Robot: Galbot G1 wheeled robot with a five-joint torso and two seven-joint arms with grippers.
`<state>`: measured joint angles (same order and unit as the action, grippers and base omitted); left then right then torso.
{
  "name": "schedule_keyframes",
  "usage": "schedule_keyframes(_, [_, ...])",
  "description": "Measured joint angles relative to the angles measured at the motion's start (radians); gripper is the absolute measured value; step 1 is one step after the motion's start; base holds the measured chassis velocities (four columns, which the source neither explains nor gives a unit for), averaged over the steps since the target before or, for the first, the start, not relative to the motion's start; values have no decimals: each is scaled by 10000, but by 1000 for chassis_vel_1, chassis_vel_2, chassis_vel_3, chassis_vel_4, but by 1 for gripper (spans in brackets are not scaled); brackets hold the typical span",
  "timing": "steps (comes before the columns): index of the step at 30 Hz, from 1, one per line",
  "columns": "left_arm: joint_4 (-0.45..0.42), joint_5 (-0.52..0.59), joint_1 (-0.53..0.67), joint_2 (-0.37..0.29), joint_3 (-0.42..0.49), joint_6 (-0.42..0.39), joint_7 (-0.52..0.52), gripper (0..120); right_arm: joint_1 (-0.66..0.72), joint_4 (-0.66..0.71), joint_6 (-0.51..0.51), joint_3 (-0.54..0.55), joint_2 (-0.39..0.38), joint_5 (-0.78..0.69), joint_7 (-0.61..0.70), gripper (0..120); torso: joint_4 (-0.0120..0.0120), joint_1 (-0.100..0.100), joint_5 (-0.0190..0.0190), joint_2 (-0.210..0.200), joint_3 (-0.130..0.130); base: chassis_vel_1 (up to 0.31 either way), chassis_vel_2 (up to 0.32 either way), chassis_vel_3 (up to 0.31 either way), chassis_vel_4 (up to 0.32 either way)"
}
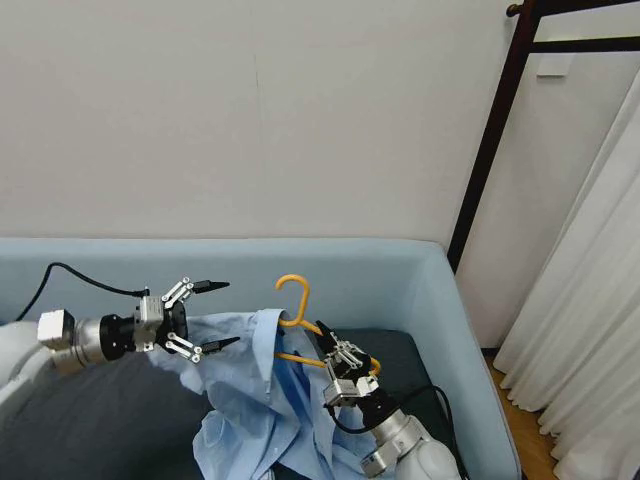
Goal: Pick up the clothes from the sofa and hang them on the clothes hanger.
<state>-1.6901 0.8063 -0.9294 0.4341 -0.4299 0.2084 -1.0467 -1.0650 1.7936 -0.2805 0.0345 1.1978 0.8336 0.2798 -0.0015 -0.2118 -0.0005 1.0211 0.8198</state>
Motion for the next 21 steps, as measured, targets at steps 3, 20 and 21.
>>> schedule_keyframes(3, [224,-127,191,54,119,-135,-215,100,46,-52,-30,16,40,39,-10,6,5,0,0,0,0,0,0,0,0])
schedule_keyframes(20, [1682,-1566,2436,848,2088,-941,-1983,57,97,-326,-447,-190,495,600,35,6,4,0,3,1,0,0,0,0,0])
schedule_keyframes(21, [1740,-1623,2505,896,2153,-954,-1984,52,105,-328,-447,-190,495,600,42,6,4,0,3,1,0,0,0,0,0])
